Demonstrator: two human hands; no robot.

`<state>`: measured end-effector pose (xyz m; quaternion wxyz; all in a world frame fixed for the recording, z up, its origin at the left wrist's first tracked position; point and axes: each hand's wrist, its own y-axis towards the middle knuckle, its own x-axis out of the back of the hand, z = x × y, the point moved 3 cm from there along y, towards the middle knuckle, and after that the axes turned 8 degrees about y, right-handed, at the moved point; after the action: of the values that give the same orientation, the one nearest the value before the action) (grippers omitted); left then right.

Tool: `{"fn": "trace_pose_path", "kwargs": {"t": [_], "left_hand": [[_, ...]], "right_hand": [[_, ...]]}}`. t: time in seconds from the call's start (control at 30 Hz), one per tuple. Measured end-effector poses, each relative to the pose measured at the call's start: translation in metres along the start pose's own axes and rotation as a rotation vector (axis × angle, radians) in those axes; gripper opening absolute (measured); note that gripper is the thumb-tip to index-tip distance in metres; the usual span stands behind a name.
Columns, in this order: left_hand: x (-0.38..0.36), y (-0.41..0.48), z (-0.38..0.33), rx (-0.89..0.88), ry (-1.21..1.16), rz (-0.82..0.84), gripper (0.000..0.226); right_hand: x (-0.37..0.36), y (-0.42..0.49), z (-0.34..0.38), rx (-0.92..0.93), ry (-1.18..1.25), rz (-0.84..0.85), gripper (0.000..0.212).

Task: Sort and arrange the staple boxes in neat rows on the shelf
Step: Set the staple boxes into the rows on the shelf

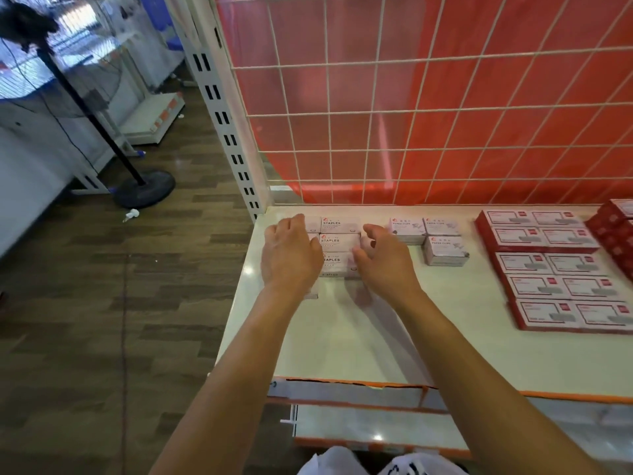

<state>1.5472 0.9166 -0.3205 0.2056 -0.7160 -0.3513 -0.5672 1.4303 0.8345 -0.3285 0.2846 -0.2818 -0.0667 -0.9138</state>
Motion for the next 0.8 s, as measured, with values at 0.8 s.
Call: {"fn": "trace_pose_path", "kwargs": {"t": [0.8], "left_hand": [[0.011,-0.026,-0.070,-0.259,0.212,0.066,0.041]], "right_hand": [[0.016,-0.019,-0.015,0.108,-0.325,-0.124,0.039]]}}
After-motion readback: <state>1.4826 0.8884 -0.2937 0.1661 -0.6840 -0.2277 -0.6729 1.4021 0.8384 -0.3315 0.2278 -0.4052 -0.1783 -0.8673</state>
